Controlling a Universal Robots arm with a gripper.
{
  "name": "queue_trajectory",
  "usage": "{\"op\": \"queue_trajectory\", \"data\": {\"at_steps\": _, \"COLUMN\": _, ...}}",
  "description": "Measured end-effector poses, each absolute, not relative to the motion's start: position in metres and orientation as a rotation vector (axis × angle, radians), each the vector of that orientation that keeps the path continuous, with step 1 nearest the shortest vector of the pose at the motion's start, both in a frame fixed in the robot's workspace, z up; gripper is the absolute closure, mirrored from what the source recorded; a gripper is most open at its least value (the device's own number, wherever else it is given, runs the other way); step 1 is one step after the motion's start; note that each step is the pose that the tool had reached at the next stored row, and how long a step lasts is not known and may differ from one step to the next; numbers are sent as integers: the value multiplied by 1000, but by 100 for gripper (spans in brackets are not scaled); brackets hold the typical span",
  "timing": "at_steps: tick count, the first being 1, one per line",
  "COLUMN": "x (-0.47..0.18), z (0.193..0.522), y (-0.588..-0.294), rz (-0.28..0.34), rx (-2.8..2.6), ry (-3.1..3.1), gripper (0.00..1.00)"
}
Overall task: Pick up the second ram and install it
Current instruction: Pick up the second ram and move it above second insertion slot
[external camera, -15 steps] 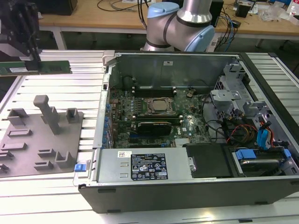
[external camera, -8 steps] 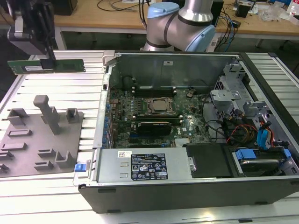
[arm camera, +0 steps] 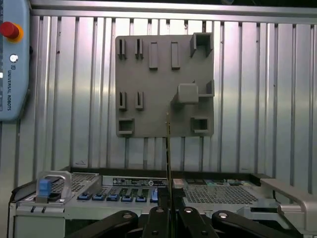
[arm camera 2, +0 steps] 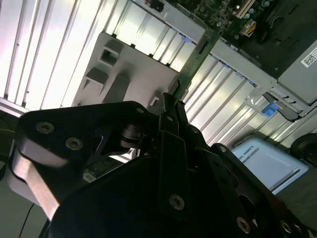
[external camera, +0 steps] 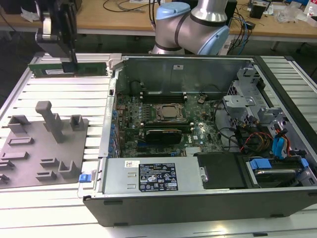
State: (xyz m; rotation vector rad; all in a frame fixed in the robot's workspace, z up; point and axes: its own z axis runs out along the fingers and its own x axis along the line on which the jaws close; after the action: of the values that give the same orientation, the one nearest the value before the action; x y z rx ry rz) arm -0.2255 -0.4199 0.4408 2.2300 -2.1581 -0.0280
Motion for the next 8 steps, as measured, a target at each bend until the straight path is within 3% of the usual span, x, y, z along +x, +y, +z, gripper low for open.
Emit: {"op": "queue_trajectory", "data": {"at_steps": 8, "x": -197, "z": 441, "y": -418, "rz": -29, "rx": 2229, "ry": -2158, "gripper": 87}}
